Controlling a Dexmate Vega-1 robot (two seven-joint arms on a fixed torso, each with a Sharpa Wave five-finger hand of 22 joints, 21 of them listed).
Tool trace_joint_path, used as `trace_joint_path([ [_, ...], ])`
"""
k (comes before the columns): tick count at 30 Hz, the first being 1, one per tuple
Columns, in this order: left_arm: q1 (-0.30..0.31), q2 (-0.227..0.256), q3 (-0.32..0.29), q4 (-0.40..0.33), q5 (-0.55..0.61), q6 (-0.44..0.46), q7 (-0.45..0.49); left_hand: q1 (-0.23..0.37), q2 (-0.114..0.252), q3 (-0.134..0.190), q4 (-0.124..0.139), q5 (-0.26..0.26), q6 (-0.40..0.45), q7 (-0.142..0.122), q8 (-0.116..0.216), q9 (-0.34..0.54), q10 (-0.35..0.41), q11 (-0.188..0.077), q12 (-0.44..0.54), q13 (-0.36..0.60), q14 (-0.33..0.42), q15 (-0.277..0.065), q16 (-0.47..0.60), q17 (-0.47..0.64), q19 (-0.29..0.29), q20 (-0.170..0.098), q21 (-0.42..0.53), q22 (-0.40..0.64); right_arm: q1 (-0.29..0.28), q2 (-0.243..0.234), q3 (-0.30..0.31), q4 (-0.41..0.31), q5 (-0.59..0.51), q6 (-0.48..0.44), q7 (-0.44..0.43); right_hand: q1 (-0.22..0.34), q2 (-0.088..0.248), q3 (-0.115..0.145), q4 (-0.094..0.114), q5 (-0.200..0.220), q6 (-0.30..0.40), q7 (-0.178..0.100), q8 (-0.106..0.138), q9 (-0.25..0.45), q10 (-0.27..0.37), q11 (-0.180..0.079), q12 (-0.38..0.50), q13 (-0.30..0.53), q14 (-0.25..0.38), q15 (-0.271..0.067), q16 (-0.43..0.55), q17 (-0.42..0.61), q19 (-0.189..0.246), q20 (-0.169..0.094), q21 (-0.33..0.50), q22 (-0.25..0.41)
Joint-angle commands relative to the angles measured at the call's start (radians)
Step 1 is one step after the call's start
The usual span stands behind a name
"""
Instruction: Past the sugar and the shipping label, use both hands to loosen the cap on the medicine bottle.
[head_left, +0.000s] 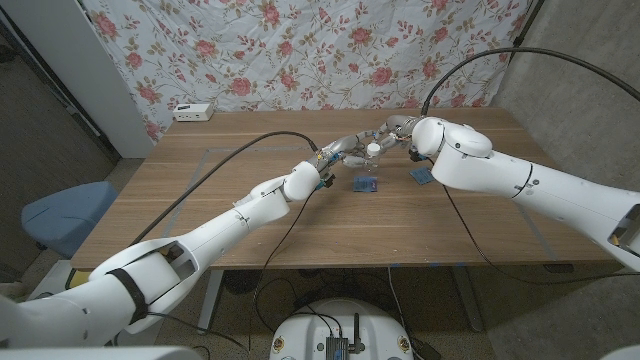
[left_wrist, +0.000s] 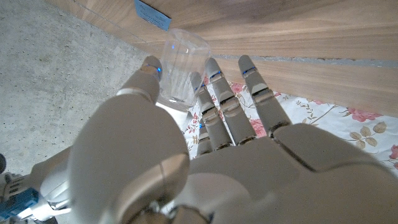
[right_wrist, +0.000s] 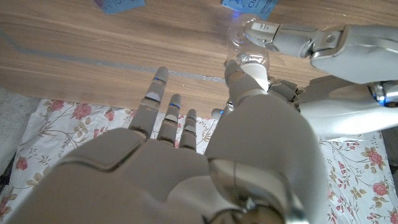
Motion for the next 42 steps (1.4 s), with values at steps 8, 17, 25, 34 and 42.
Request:
trace_joint_path([
  [8, -0.005, -0.004, 0.004, 0.005, -0.002, 0.005, 0.0, -0.005, 0.009, 0.006, 0.002, 0.006, 0.006, -0.001, 0.004, 0.002, 0.028, -0.022, 0.004, 0.006, 0.001, -0.046, 0.005, 0.004, -0.005, 0.0, 0.001, 0.002, -0.027, -0.007, 0.045, 0.005, 0.049, 0.035, -0.02, 0.021, 0.015, 0.014, -0.006, 0.009, 0.001, 0.0, -0.008, -0.003, -0.002, -0.017, -0.001, 0.005, -0.006, -0.012, 0.001, 0.002, -0.005, -0.003, -0.002, 0.003],
  [17, -0.016, -0.009, 0.007, 0.022, -0.004, -0.007, -0.003, -0.005, 0.01, 0.007, 0.002, 0.006, 0.004, -0.001, 0.003, 0.002, 0.027, -0.022, 0.003, 0.006, -0.001, -0.044, 0.005, 0.004, -0.005, 0.001, 0.001, 0.002, -0.011, -0.013, 0.037, -0.004, 0.057, 0.012, -0.002, 0.025, 0.004, 0.003, -0.002, 0.005, -0.076, 0.003, -0.061, -0.025, -0.015, -0.004, -0.002, 0.004, -0.015, -0.004, -0.002, 0.0, -0.012, 0.002, -0.002, 0.003],
  [25, -0.018, -0.01, 0.008, 0.026, -0.005, -0.009, -0.005, -0.005, 0.01, 0.007, 0.002, 0.007, 0.005, -0.001, 0.004, 0.002, 0.026, -0.021, 0.003, 0.006, 0.0, -0.044, 0.005, 0.004, -0.005, 0.001, 0.002, 0.002, -0.001, -0.017, 0.039, -0.009, 0.074, 0.009, 0.004, 0.026, -0.014, -0.009, -0.002, 0.001, -0.134, 0.003, -0.102, -0.04, -0.034, 0.02, -0.005, 0.004, -0.028, 0.002, -0.008, -0.005, -0.017, 0.005, -0.001, 0.003],
  [34, -0.018, -0.011, 0.009, 0.026, -0.005, -0.009, -0.003, -0.005, 0.011, 0.008, 0.002, 0.007, 0.004, -0.001, 0.003, 0.002, 0.027, -0.02, 0.004, 0.006, 0.001, -0.045, 0.005, 0.004, -0.006, 0.002, 0.001, 0.002, 0.007, -0.026, 0.048, -0.012, 0.103, 0.013, 0.016, 0.015, -0.037, -0.028, 0.004, -0.006, -0.194, 0.005, -0.142, -0.051, -0.056, 0.044, -0.007, 0.004, -0.04, 0.014, -0.015, -0.011, -0.026, 0.007, -0.003, 0.003],
  [42, -0.016, -0.012, 0.01, 0.024, -0.005, -0.005, -0.004, -0.005, 0.01, 0.008, 0.001, 0.006, 0.004, -0.001, 0.004, 0.002, 0.026, -0.02, 0.003, 0.006, -0.001, -0.044, 0.005, 0.004, -0.005, 0.002, 0.001, 0.002, 0.013, -0.032, 0.055, -0.017, 0.127, 0.013, 0.021, -0.045, -0.086, -0.062, 0.023, -0.02, -0.234, 0.07, -0.167, -0.057, -0.074, 0.066, -0.007, 0.004, -0.048, 0.037, -0.024, -0.016, -0.035, 0.009, -0.003, 0.003],
])
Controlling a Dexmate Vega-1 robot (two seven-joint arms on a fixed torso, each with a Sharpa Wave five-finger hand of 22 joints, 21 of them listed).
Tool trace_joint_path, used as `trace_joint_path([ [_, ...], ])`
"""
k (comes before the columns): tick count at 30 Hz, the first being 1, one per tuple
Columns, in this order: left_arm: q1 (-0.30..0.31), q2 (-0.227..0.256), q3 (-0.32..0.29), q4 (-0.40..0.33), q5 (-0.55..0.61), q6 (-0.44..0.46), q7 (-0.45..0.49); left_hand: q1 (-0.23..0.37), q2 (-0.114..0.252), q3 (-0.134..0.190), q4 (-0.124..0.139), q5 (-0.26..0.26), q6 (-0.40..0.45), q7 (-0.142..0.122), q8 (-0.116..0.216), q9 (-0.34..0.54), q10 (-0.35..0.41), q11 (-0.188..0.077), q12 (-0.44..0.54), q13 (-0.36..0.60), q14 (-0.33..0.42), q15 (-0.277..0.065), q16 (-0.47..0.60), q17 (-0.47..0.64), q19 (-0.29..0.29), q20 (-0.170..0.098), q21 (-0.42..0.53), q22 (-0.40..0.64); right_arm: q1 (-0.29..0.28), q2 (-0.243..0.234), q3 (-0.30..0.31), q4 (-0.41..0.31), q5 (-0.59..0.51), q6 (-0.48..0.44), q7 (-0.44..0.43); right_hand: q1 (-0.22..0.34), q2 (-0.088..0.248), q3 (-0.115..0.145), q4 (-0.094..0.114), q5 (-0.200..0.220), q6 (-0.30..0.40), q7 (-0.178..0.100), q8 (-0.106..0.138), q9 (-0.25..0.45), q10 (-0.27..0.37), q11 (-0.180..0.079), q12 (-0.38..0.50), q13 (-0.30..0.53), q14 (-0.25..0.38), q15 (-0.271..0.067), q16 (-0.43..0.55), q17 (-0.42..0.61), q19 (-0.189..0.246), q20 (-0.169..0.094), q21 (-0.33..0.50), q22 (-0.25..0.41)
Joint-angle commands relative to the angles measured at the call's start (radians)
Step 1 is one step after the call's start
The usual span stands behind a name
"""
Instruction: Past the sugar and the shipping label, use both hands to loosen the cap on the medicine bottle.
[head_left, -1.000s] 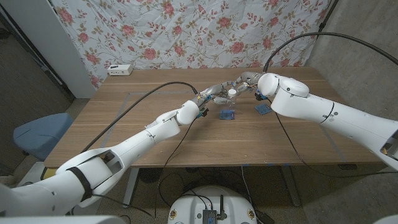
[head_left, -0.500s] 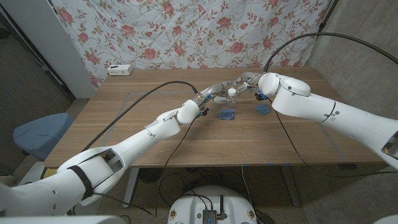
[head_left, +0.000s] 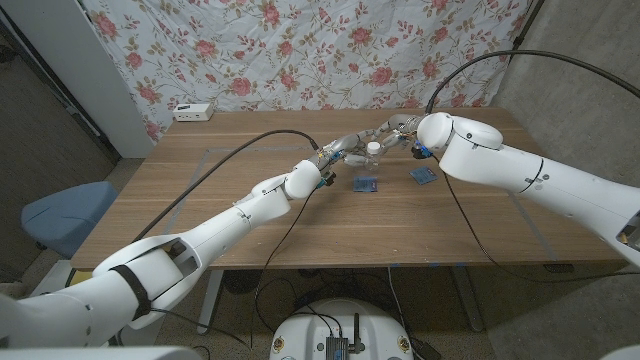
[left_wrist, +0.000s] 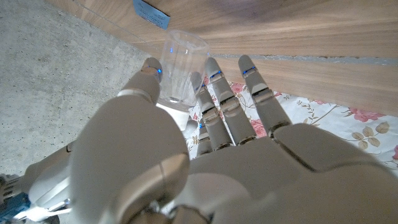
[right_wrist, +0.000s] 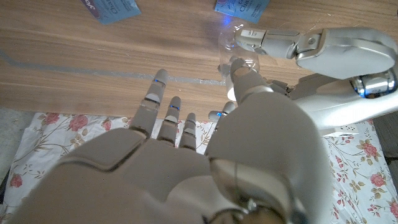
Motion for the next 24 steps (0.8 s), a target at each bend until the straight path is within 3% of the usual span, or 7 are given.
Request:
trace_joint_path([
  [1, 0.0, -0.002, 0.002, 0.0, -0.001, 0.003, -0.002, 0.001, 0.006, 0.007, 0.0, 0.009, 0.005, -0.002, 0.004, 0.002, 0.026, -0.021, 0.003, 0.006, 0.0, -0.046, 0.005, 0.004, -0.005, 0.001, 0.001, 0.002, 0.016, -0.013, 0.007, -0.006, 0.035, 0.002, 0.019, -0.033, -0.018, -0.017, 0.01, -0.005, -0.009, 0.034, -0.011, 0.0, -0.008, 0.014, -0.003, 0.004, -0.004, 0.016, -0.003, 0.0, -0.011, 0.002, -0.004, 0.001],
  [4, 0.002, -0.003, 0.002, -0.001, -0.001, 0.005, -0.001, 0.001, 0.006, 0.007, 0.0, 0.009, 0.004, -0.002, 0.003, 0.002, 0.027, -0.019, 0.004, 0.006, 0.002, -0.045, 0.006, 0.004, -0.005, 0.002, 0.002, 0.002, 0.025, -0.018, 0.005, -0.003, 0.044, 0.007, 0.033, -0.062, -0.031, -0.031, 0.019, -0.005, -0.021, 0.055, -0.017, -0.001, -0.024, 0.022, -0.005, 0.004, -0.011, 0.032, -0.007, -0.001, -0.019, 0.002, -0.005, 0.002],
  [11, 0.004, -0.001, 0.002, -0.007, 0.0, 0.01, 0.002, 0.0, 0.005, 0.007, 0.001, 0.008, 0.005, -0.002, 0.004, 0.002, 0.026, -0.022, 0.004, 0.006, 0.002, -0.044, 0.006, 0.004, -0.005, 0.001, 0.002, 0.002, 0.042, -0.019, -0.008, 0.003, 0.047, 0.005, 0.046, -0.096, -0.046, -0.046, 0.028, -0.002, -0.048, 0.082, -0.027, -0.001, -0.04, 0.033, -0.006, 0.005, -0.024, 0.038, -0.012, -0.002, -0.029, 0.002, -0.006, 0.002],
  [13, 0.005, 0.0, 0.002, -0.01, 0.0, 0.013, 0.002, -0.001, 0.005, 0.007, 0.001, 0.008, 0.005, -0.003, 0.004, 0.002, 0.026, -0.021, 0.004, 0.006, 0.002, -0.044, 0.006, 0.004, -0.005, 0.001, 0.002, 0.002, 0.047, -0.015, -0.017, 0.003, 0.04, -0.003, 0.044, -0.112, -0.049, -0.053, 0.034, 0.0, -0.054, 0.101, -0.029, -0.001, -0.042, 0.036, -0.005, 0.005, -0.025, 0.038, -0.012, -0.001, -0.032, 0.003, -0.007, 0.002],
  [19, 0.008, 0.001, 0.002, -0.017, 0.002, 0.018, 0.003, -0.001, 0.007, 0.008, 0.002, 0.009, 0.005, -0.002, 0.004, 0.002, 0.025, -0.019, 0.003, 0.006, 0.001, -0.044, 0.005, 0.004, -0.006, 0.001, 0.001, 0.002, 0.06, -0.007, -0.042, 0.007, 0.02, -0.012, 0.04, -0.182, -0.052, -0.079, 0.063, 0.004, -0.046, 0.141, -0.021, 0.003, -0.042, 0.046, 0.001, 0.007, -0.029, 0.047, -0.01, 0.0, -0.036, 0.002, -0.004, 0.003],
  [23, 0.01, 0.002, 0.001, -0.02, 0.002, 0.021, 0.004, -0.001, 0.006, 0.008, 0.002, 0.009, 0.004, -0.001, 0.004, 0.002, 0.027, -0.018, 0.004, 0.006, -0.001, -0.044, 0.005, 0.004, -0.006, 0.002, 0.001, 0.002, 0.083, -0.007, -0.084, 0.006, -0.016, -0.022, 0.049, -0.237, -0.052, -0.098, 0.085, 0.007, -0.037, 0.166, -0.013, 0.01, -0.039, 0.052, 0.005, 0.009, -0.039, 0.06, -0.012, 0.002, -0.067, 0.003, -0.013, 0.001],
  [24, 0.01, 0.002, 0.001, -0.021, 0.002, 0.021, 0.005, -0.001, 0.007, 0.008, 0.002, 0.009, 0.004, -0.001, 0.004, 0.002, 0.027, -0.018, 0.004, 0.006, -0.001, -0.045, 0.005, 0.004, -0.005, 0.001, 0.001, 0.002, 0.085, -0.008, -0.091, 0.005, -0.025, -0.02, 0.049, -0.256, -0.049, -0.104, 0.093, 0.008, -0.044, 0.185, -0.015, 0.012, -0.039, 0.054, 0.006, 0.009, -0.042, 0.064, -0.012, 0.002, -0.077, 0.002, -0.014, 0.0],
])
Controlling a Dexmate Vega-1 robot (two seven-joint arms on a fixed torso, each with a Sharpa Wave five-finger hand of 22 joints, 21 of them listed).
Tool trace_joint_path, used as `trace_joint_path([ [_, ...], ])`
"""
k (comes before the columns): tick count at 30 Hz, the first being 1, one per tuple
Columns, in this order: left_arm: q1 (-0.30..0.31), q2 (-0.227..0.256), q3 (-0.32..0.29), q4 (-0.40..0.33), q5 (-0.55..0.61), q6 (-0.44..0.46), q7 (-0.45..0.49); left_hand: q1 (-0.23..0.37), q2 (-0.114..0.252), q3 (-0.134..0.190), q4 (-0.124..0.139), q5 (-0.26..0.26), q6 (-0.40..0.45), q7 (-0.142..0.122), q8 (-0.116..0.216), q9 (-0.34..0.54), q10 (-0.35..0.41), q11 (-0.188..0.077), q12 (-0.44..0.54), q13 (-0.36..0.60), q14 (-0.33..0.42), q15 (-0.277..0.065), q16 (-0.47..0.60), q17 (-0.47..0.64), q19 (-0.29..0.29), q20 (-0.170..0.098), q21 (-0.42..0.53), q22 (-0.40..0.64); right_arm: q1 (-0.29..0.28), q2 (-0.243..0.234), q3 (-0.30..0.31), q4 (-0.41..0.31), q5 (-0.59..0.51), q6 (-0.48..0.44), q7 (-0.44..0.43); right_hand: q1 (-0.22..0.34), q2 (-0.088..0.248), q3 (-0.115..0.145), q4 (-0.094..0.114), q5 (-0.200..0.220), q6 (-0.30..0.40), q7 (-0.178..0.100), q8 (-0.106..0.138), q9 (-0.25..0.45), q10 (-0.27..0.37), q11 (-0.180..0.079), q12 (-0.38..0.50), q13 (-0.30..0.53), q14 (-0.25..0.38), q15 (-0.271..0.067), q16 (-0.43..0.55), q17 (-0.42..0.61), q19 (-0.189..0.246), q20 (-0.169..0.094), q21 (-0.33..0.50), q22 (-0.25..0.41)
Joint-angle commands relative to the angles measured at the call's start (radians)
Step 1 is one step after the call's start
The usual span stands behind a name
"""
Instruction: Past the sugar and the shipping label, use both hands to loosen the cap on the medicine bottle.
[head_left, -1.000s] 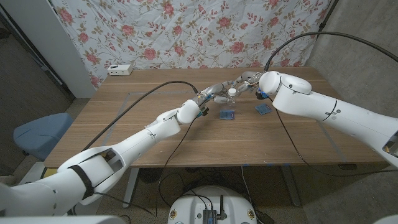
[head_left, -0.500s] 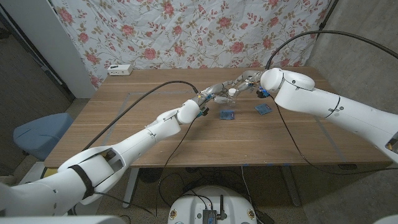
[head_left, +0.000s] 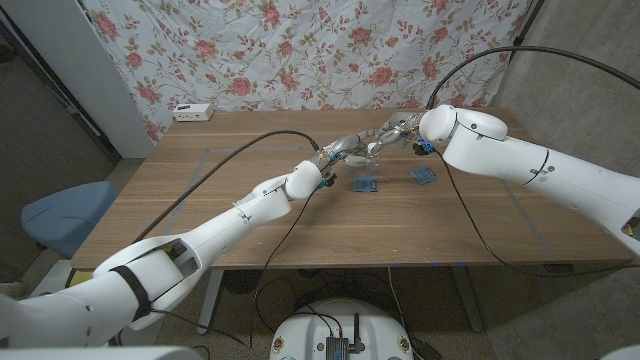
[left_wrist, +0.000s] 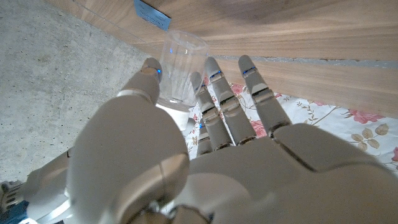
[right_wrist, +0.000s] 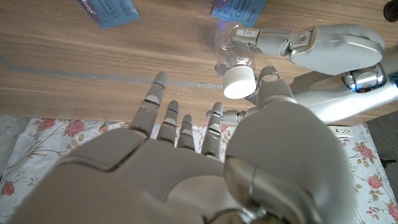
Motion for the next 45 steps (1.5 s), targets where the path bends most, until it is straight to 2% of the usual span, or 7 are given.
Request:
trace_joint_path([
  [1, 0.005, 0.003, 0.0, -0.013, 0.003, 0.01, 0.004, 0.002, 0.011, 0.008, 0.002, 0.009, 0.004, -0.001, 0.004, 0.002, 0.027, -0.019, 0.004, 0.006, 0.0, -0.045, 0.005, 0.004, -0.005, 0.001, 0.001, 0.002, 0.039, 0.004, -0.074, 0.001, -0.066, -0.017, 0.007, -0.051, 0.005, -0.015, 0.021, 0.007, -0.011, 0.045, 0.004, 0.01, 0.002, 0.014, 0.009, 0.004, -0.005, 0.019, 0.0, 0.004, -0.027, -0.001, -0.006, 0.0],
  [11, 0.007, 0.003, 0.0, -0.016, 0.002, 0.012, 0.002, 0.003, 0.01, 0.008, 0.001, 0.009, 0.006, -0.001, 0.004, 0.002, 0.028, -0.019, 0.004, 0.006, 0.001, -0.045, 0.006, 0.004, -0.005, 0.0, 0.001, 0.002, 0.026, 0.003, -0.081, -0.001, -0.101, -0.011, 0.01, -0.084, 0.009, -0.023, 0.032, 0.002, 0.003, 0.05, 0.013, 0.014, 0.007, 0.021, 0.011, 0.005, -0.025, 0.034, -0.007, 0.004, -0.044, -0.002, -0.007, -0.001],
  [16, 0.007, 0.002, 0.001, -0.015, 0.003, 0.011, 0.003, 0.004, 0.01, 0.008, 0.0, 0.009, 0.005, -0.001, 0.004, 0.002, 0.027, -0.019, 0.004, 0.006, 0.001, -0.046, 0.006, 0.004, -0.006, 0.001, 0.001, 0.002, 0.019, 0.006, -0.079, 0.002, -0.111, -0.007, 0.012, -0.078, 0.007, -0.02, 0.023, 0.003, 0.027, 0.056, 0.024, 0.017, 0.009, 0.029, 0.012, 0.005, -0.027, 0.038, -0.008, 0.001, -0.048, -0.003, -0.006, -0.001],
  [24, 0.006, 0.004, 0.001, -0.019, 0.004, 0.011, -0.001, 0.003, 0.011, 0.008, 0.001, 0.009, 0.006, -0.002, 0.004, 0.002, 0.028, -0.017, 0.004, 0.006, 0.001, -0.045, 0.005, 0.004, -0.006, 0.001, 0.001, 0.002, 0.009, 0.016, -0.079, 0.005, -0.132, -0.018, 0.002, -0.052, 0.004, -0.007, -0.005, 0.004, 0.069, 0.054, 0.047, 0.023, 0.02, 0.032, 0.015, 0.006, -0.013, 0.035, -0.003, -0.006, -0.044, -0.004, 0.0, -0.002],
  [35, 0.001, 0.002, 0.002, -0.012, 0.004, 0.007, -0.003, 0.004, 0.011, 0.008, 0.0, 0.009, 0.006, -0.001, 0.004, 0.002, 0.027, -0.02, 0.004, 0.006, 0.001, -0.044, 0.006, 0.004, -0.006, 0.002, 0.001, 0.002, 0.009, 0.028, -0.088, 0.009, -0.154, -0.033, -0.002, -0.018, 0.005, 0.014, -0.038, 0.003, 0.122, 0.028, 0.079, 0.035, 0.041, 0.032, 0.02, 0.007, 0.01, 0.017, 0.006, -0.009, -0.03, -0.004, 0.006, -0.001],
  [45, 0.0, 0.0, 0.002, -0.007, 0.002, 0.004, -0.004, 0.003, 0.011, 0.008, 0.0, 0.009, 0.007, -0.001, 0.004, 0.002, 0.026, -0.019, 0.003, 0.005, 0.001, -0.045, 0.006, 0.004, -0.006, 0.002, 0.001, 0.002, 0.004, 0.036, -0.088, 0.015, -0.166, -0.031, -0.014, 0.002, 0.015, 0.032, -0.056, 0.003, 0.165, 0.015, 0.109, 0.046, 0.064, 0.028, 0.024, 0.008, 0.027, 0.008, 0.012, -0.008, -0.015, -0.005, 0.01, -0.001],
])
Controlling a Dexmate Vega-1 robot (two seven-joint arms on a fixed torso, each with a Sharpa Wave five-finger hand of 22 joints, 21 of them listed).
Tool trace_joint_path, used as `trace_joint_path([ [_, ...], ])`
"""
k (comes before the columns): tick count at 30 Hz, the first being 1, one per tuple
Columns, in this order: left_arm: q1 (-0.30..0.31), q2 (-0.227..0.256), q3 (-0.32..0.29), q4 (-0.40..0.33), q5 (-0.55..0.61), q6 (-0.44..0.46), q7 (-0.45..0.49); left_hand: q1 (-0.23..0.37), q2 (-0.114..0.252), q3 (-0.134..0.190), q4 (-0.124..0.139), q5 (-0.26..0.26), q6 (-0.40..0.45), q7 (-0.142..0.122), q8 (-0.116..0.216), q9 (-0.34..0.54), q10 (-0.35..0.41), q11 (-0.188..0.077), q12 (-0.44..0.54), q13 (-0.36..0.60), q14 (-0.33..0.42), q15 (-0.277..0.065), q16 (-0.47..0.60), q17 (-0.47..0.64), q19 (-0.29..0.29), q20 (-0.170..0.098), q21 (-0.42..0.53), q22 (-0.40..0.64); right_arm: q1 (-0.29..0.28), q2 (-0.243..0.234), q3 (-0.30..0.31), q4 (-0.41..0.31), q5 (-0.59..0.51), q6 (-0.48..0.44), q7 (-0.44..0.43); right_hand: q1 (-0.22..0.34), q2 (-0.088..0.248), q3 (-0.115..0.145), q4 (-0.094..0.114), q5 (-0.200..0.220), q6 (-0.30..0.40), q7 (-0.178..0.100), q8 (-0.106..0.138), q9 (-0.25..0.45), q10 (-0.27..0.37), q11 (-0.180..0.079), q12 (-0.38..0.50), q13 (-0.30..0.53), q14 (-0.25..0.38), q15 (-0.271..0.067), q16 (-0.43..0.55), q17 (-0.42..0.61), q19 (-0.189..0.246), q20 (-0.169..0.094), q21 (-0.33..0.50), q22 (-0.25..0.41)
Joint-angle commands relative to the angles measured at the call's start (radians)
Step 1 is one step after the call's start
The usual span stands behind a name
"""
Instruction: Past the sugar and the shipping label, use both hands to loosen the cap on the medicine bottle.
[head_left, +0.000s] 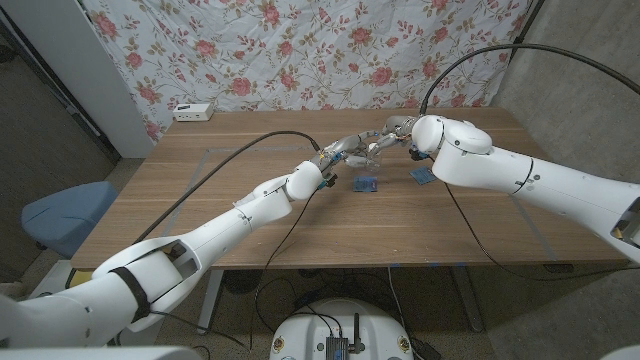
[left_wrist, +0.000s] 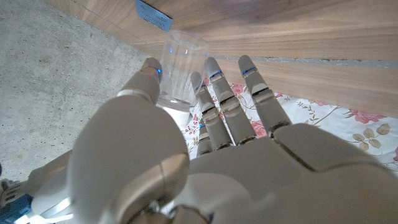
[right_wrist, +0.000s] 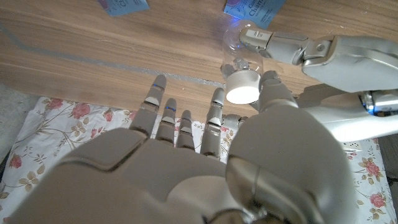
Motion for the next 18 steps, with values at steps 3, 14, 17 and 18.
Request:
trace_joint_path([
  [3, -0.004, -0.003, 0.0, 0.008, -0.002, -0.006, -0.001, 0.0, 0.011, 0.007, -0.001, 0.008, 0.007, -0.001, 0.004, 0.002, 0.025, -0.02, 0.003, 0.006, 0.0, -0.045, 0.006, 0.001, -0.004, 0.0, 0.001, 0.002, -0.005, 0.011, -0.002, 0.006, -0.018, -0.006, -0.011, 0.021, 0.009, 0.014, -0.013, 0.003, 0.035, -0.009, 0.023, 0.009, 0.018, -0.005, 0.006, 0.003, 0.02, -0.007, 0.014, 0.003, 0.02, 0.001, 0.006, 0.001],
  [14, 0.0, -0.002, 0.0, 0.004, -0.003, -0.004, -0.001, -0.001, 0.01, 0.007, 0.0, 0.008, 0.008, -0.002, 0.005, 0.002, 0.028, -0.02, 0.004, 0.006, 0.001, -0.043, 0.005, 0.001, -0.004, -0.001, 0.001, 0.002, -0.021, 0.016, 0.005, 0.004, -0.026, -0.005, -0.034, 0.045, 0.015, 0.031, -0.027, 0.003, 0.068, -0.024, 0.049, 0.02, 0.035, -0.011, 0.007, 0.002, 0.04, -0.011, 0.02, 0.004, 0.041, -0.001, 0.011, 0.001],
  [17, 0.002, -0.001, 0.0, 0.002, -0.003, -0.002, 0.0, -0.002, 0.01, 0.007, 0.0, 0.008, 0.008, -0.001, 0.004, 0.002, 0.029, -0.02, 0.005, 0.006, 0.001, -0.042, 0.005, 0.001, -0.004, -0.001, 0.002, 0.002, -0.025, 0.016, 0.007, 0.002, -0.028, -0.004, -0.039, 0.05, 0.017, 0.036, -0.03, 0.003, 0.076, -0.027, 0.056, 0.023, 0.041, -0.012, 0.007, 0.001, 0.044, -0.014, 0.021, 0.005, 0.046, -0.001, 0.011, 0.0],
  [18, 0.002, -0.001, 0.0, 0.001, -0.003, -0.002, 0.0, -0.002, 0.01, 0.007, 0.0, 0.008, 0.008, -0.001, 0.004, 0.002, 0.029, -0.02, 0.005, 0.006, 0.001, -0.042, 0.006, 0.001, -0.003, -0.001, 0.002, 0.002, -0.027, 0.016, 0.008, 0.001, -0.029, -0.006, -0.042, 0.053, 0.018, 0.038, -0.031, 0.003, 0.08, -0.032, 0.059, 0.024, 0.042, -0.014, 0.007, 0.001, 0.044, -0.015, 0.021, 0.005, 0.048, -0.001, 0.012, 0.0],
])
